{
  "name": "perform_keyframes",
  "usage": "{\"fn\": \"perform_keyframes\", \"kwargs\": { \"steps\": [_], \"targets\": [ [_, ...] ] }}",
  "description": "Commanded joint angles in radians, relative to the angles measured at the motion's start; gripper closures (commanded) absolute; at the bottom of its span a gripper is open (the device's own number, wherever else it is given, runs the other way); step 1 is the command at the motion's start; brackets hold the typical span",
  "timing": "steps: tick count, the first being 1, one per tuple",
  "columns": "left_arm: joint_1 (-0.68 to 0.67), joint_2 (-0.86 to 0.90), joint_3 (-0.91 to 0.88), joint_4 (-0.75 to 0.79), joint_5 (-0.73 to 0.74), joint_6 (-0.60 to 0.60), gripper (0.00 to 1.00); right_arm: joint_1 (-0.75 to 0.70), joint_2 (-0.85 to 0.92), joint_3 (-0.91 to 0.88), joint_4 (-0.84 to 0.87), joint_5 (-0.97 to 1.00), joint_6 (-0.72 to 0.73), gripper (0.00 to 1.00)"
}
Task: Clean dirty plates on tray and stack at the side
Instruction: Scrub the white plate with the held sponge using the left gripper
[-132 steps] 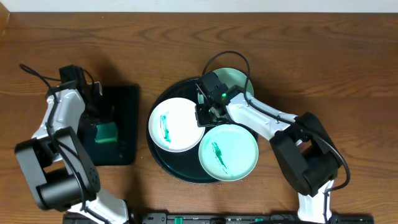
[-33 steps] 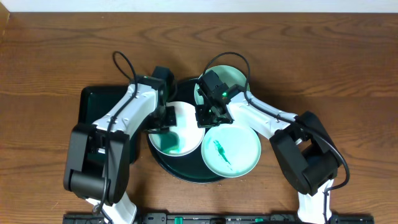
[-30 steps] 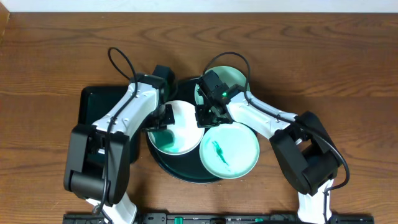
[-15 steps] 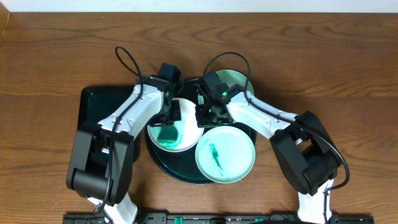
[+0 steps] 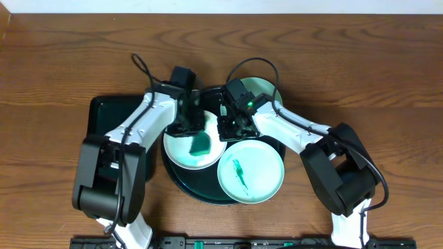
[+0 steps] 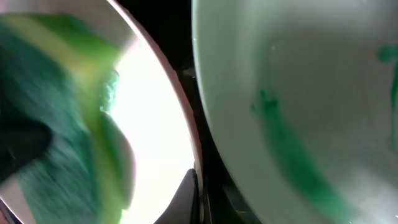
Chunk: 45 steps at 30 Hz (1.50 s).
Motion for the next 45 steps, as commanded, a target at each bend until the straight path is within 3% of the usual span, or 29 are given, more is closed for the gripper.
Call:
{"fn": "perform_keyframes", "kwargs": {
  "steps": [1, 4, 9, 11, 16, 18, 23, 27, 30, 33, 40, 45],
  "targets": [
    [0.024, 0.010, 0.028, -0.064, -0.348, -0.148, 0.93, -0.008, 0.016, 0.018, -0.006, -0.006, -0.004, 0.99],
    [0.012, 0.011, 0.025, -0.124, -0.435, -0.212, 0.93, -0.008, 0.016, 0.018, -0.006, -0.005, -0.003, 0.99],
    [-0.023, 0.014, 0.002, -0.146, -0.363, -0.220, 0.93, -0.008, 0.020, 0.018, -0.007, 0.002, 0.005, 0.99],
    [-0.037, 0.016, -0.004, -0.141, -0.264, -0.175, 0.93, -0.008, 0.021, 0.018, -0.009, 0.002, 0.008, 0.99],
    [-0.061, 0.016, -0.006, -0.093, 0.125, 0.065, 0.93, -0.008, 0.021, 0.018, -0.009, 0.002, 0.008, 0.99],
    [-0.060, 0.016, -0.006, -0.075, 0.186, 0.091, 0.93, -0.008, 0.021, 0.018, -0.009, 0.002, 0.007, 0.99],
    [-0.040, 0.016, -0.006, 0.000, 0.142, 0.079, 0.93, -0.008, 0.021, 0.018, -0.009, 0.002, 0.007, 0.99],
    [0.001, 0.016, -0.002, 0.047, -0.067, -0.001, 0.93, -0.008, 0.021, 0.018, -0.009, 0.001, 0.007, 0.99],
    [0.029, 0.016, -0.002, 0.027, -0.294, -0.135, 0.93, -0.008, 0.021, 0.018, -0.009, 0.002, 0.007, 0.99],
    [0.031, 0.016, -0.002, -0.021, -0.384, -0.204, 0.93, -0.008, 0.021, 0.018, -0.009, 0.002, 0.007, 0.99],
    [-0.031, 0.016, -0.003, -0.143, -0.315, -0.191, 0.93, -0.008, 0.021, 0.018, -0.009, 0.002, 0.007, 0.99],
    [-0.086, 0.016, -0.003, -0.116, -0.017, 0.031, 0.92, -0.008, 0.021, 0.018, -0.008, 0.002, 0.007, 0.99]
  ]
}}
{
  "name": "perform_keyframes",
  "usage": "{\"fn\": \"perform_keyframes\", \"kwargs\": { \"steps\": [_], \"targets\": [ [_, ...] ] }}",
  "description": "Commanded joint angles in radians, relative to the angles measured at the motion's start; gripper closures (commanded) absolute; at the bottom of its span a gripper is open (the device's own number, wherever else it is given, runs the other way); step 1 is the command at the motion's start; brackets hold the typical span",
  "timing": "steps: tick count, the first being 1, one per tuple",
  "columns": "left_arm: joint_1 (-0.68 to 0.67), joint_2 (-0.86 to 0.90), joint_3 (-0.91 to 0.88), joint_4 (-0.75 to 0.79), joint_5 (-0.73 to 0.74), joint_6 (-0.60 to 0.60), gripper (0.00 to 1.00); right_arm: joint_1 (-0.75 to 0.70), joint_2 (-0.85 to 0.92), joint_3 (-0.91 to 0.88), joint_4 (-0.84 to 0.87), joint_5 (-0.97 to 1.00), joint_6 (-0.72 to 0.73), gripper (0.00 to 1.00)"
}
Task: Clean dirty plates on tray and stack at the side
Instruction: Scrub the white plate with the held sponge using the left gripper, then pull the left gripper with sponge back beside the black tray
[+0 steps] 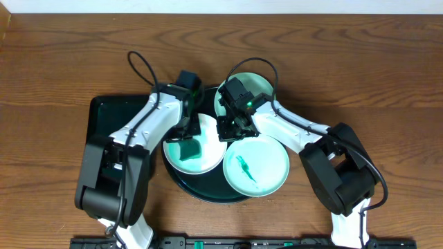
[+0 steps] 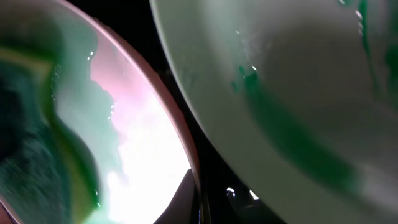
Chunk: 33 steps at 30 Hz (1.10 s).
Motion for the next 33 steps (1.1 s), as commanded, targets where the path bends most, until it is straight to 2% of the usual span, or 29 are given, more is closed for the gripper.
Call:
{"fn": "perform_keyframes", "kwargs": {
  "steps": [1, 3, 6, 11, 16, 20, 28, 33],
  "targets": [
    [-0.038, 0.017, -0.013, 0.018, 0.254, 0.199, 0.93, -0.008, 0.015, 0.012, -0.006, 0.008, 0.007, 0.99],
    [-0.040, 0.017, -0.013, 0.047, 0.333, 0.221, 0.93, -0.008, 0.015, 0.012, -0.005, 0.008, 0.007, 0.99],
    [-0.033, 0.017, -0.013, 0.072, 0.343, 0.189, 0.93, -0.008, 0.015, 0.012, -0.006, 0.008, 0.007, 0.99],
    [0.010, 0.010, -0.004, 0.067, 0.175, 0.058, 0.93, -0.008, 0.015, 0.012, -0.006, 0.008, 0.008, 0.99],
    [0.076, -0.041, 0.071, -0.069, -0.008, -0.044, 0.92, -0.008, 0.015, 0.012, -0.005, 0.008, 0.008, 0.99],
    [0.121, -0.124, 0.119, -0.158, -0.101, -0.049, 0.93, -0.008, 0.015, 0.012, -0.006, 0.008, 0.008, 0.99],
    [0.255, -0.328, 0.123, -0.200, -0.099, -0.045, 0.93, -0.006, -0.005, 0.015, -0.003, 0.008, -0.010, 0.99],
    [0.329, -0.372, 0.122, -0.200, -0.100, 0.002, 0.93, 0.001, -0.054, 0.017, -0.004, 0.023, -0.076, 0.99]
  ]
}}
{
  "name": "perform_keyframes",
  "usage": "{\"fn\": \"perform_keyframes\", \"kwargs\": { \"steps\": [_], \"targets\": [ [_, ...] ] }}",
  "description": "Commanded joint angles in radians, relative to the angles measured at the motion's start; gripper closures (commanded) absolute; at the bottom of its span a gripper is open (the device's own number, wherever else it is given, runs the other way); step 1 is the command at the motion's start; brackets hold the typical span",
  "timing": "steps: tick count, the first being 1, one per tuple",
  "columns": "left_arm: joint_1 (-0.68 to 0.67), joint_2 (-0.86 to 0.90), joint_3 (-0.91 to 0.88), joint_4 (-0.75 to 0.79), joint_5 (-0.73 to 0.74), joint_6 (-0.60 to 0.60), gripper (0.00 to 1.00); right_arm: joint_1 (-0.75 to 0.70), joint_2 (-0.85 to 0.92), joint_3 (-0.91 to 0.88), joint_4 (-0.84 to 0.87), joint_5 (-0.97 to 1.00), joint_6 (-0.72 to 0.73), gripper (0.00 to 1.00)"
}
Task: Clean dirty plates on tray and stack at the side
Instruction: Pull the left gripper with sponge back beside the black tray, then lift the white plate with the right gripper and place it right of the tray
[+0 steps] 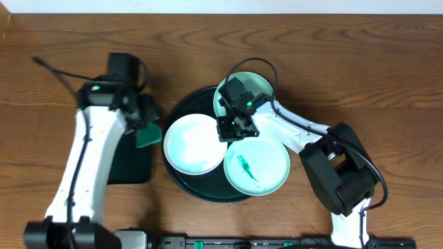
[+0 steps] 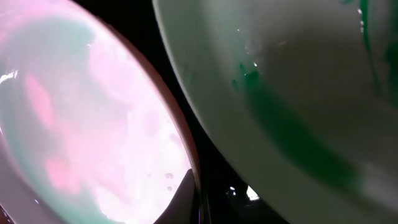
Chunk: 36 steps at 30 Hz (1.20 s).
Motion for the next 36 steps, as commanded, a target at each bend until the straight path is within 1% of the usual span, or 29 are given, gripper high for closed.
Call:
{"fn": "perform_keyframes", "kwargs": {
  "steps": [1, 7, 12, 15, 21, 29, 32, 36],
  "targets": [
    [0.043, -0.011, 0.020, -0.006, -0.024, 0.025, 0.93, 0.006, -0.066, 0.017, -0.005, 0.041, -0.068, 0.99],
    [0.076, 0.011, 0.017, -0.002, -0.024, 0.029, 0.93, 0.062, -0.156, 0.017, -0.023, 0.215, -0.155, 0.99],
    [0.076, 0.019, 0.010, 0.002, -0.024, 0.036, 0.93, 0.124, -0.251, 0.017, -0.042, 0.435, -0.198, 0.99],
    [0.076, 0.019, 0.010, 0.002, -0.024, 0.044, 0.93, 0.158, -0.304, 0.017, -0.046, 0.576, -0.245, 0.99],
    [0.075, 0.019, 0.010, 0.002, -0.024, 0.055, 0.93, 0.252, -0.393, 0.017, -0.038, 0.919, -0.312, 0.99],
    [0.075, 0.019, 0.010, 0.015, -0.024, 0.055, 0.93, 0.405, -0.421, 0.017, 0.042, 1.334, -0.486, 0.99],
    [0.075, 0.019, 0.010, 0.016, -0.024, 0.055, 0.93, 0.454, -0.421, 0.017, 0.090, 1.439, -0.550, 0.99],
    [0.075, 0.019, 0.010, 0.016, -0.024, 0.055, 0.93, 0.494, -0.421, 0.017, 0.141, 1.551, -0.589, 0.99]
  ]
}}
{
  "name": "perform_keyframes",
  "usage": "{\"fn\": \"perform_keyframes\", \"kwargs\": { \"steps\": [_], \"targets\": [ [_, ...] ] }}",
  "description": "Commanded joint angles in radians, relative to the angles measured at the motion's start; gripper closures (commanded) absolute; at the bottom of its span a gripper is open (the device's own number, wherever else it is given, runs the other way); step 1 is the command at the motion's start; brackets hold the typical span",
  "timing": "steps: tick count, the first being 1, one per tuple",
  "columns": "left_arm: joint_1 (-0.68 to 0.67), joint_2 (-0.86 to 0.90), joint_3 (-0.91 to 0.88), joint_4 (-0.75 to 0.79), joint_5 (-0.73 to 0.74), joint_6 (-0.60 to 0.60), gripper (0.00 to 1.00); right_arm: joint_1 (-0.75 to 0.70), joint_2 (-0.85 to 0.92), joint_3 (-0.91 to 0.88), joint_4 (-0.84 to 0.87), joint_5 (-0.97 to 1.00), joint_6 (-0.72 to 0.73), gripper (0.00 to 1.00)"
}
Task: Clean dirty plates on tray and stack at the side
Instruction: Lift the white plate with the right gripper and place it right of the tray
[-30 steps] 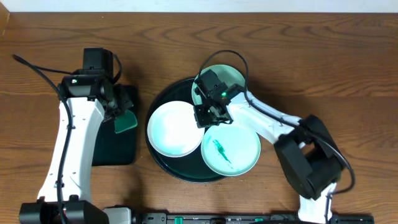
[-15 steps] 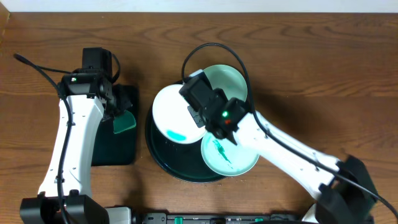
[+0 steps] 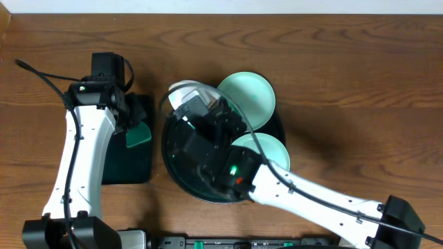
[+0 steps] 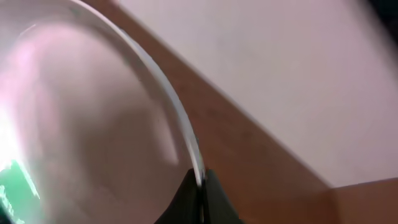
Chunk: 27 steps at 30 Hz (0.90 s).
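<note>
My right gripper [image 4: 200,186] is shut on the rim of the wiped white plate [image 4: 81,124], held tilted and high above the table. From overhead, that plate [image 3: 181,90] shows as a pale arc over the round black tray [image 3: 181,169]. Two mint plates remain there: one [image 3: 250,97] at the tray's far right rim, and one [image 3: 271,146] partly hidden under my right arm, its green smear out of sight. My left gripper [image 3: 135,123] is shut on the green sponge [image 3: 140,135] over the black rectangular tray [image 3: 118,169].
Brown wooden table [image 3: 360,83] all around. My right arm crosses the round tray close under the camera and hides much of it. The black rectangular tray lies directly left of the round one. A cable loops over the tray's far side.
My right gripper has lifted the white plate off the round tray, high and tilted. The left gripper with the sponge has shifted slightly, staying over the rectangular tray.
The left gripper had the sponge on the white plate while my right gripper pinched that plate's rim. The sponge then sat lower on the plate. Then the left arm was over the rectangular tray with the sponge. Now the white plate hangs in my right gripper.
</note>
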Motion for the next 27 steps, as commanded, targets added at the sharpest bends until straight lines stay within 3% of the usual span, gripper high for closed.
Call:
{"fn": "perform_keyframes", "kwargs": {
  "steps": [1, 10, 15, 20, 27],
  "targets": [
    [0.003, 0.003, 0.011, 0.000, -0.012, 0.018, 0.93, 0.032, -0.016, 0.016, 0.029, 0.212, -0.081, 0.99],
    [0.003, 0.003, 0.011, 0.001, -0.012, 0.018, 0.93, 0.035, -0.016, 0.016, 0.026, 0.176, -0.079, 0.99],
    [0.003, 0.003, 0.009, 0.000, -0.012, 0.018, 0.93, -0.036, -0.016, 0.016, -0.150, -0.276, 0.125, 0.99],
    [0.003, 0.003, 0.001, 0.001, -0.012, 0.018, 0.93, -0.178, -0.020, 0.018, -0.171, -0.752, 0.233, 0.99],
    [0.003, 0.003, -0.005, 0.005, -0.012, 0.044, 0.93, -0.539, -0.071, 0.056, -0.232, -1.244, 0.309, 0.99]
  ]
}}
